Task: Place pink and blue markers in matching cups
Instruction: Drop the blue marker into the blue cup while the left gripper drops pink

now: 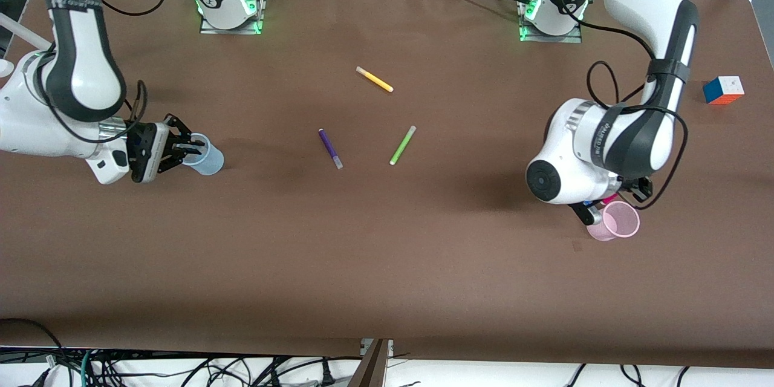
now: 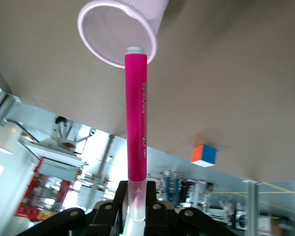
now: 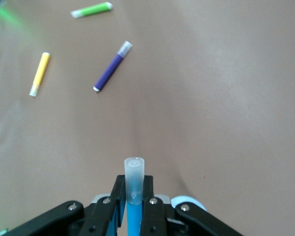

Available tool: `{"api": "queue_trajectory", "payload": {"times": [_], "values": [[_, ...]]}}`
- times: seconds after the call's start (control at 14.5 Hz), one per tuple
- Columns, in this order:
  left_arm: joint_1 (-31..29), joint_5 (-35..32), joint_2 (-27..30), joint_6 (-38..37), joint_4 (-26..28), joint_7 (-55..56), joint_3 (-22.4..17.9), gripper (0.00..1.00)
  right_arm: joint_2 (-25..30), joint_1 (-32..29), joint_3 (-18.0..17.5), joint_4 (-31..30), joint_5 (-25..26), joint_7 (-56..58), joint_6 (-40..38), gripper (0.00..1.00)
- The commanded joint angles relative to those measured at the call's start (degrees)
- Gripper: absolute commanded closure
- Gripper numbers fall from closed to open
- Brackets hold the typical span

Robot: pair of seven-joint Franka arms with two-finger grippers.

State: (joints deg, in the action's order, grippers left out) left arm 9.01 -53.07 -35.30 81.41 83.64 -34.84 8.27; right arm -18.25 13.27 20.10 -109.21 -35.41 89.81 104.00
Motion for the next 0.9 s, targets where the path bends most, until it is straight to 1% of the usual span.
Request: {"api": "queue_trajectory", "payload": {"times": [0.0,0.14,0.34,0.55,0.83], "values": [[-3.2,-4.57,-1.79,6.63,-1.38,-8.9,0.26,0.86,-3.27,-4.56,-0.06,-0.3,-7.28,12.81,-3.53,1.0],[-4.87,-6.86,-2.84,11.12,-1.38,-11.73,0.26,0.86,-4.07,-5.54,-0.06,-0.3,-8.27,15.56,-4.59,1.0],[-5.92,-9.5,-4.16,14.91,-1.29,-11.92,0.26,0.86,-4.51,-5.54,-0.06,-0.3,-8.97,17.58,-4.42,1.0],[-6.55,-9.33,-4.78,15.54,-0.76,-11.91,0.26,0.86,-6.17,-5.71,-0.06,-0.12,-11.6,23.2,-4.68,1.0],[-6.63,-8.72,-4.78,15.36,0.46,-11.92,0.26,0.86,-6.44,-5.98,-0.24,0.05,-12.14,26.02,-5.12,1.0]]}}
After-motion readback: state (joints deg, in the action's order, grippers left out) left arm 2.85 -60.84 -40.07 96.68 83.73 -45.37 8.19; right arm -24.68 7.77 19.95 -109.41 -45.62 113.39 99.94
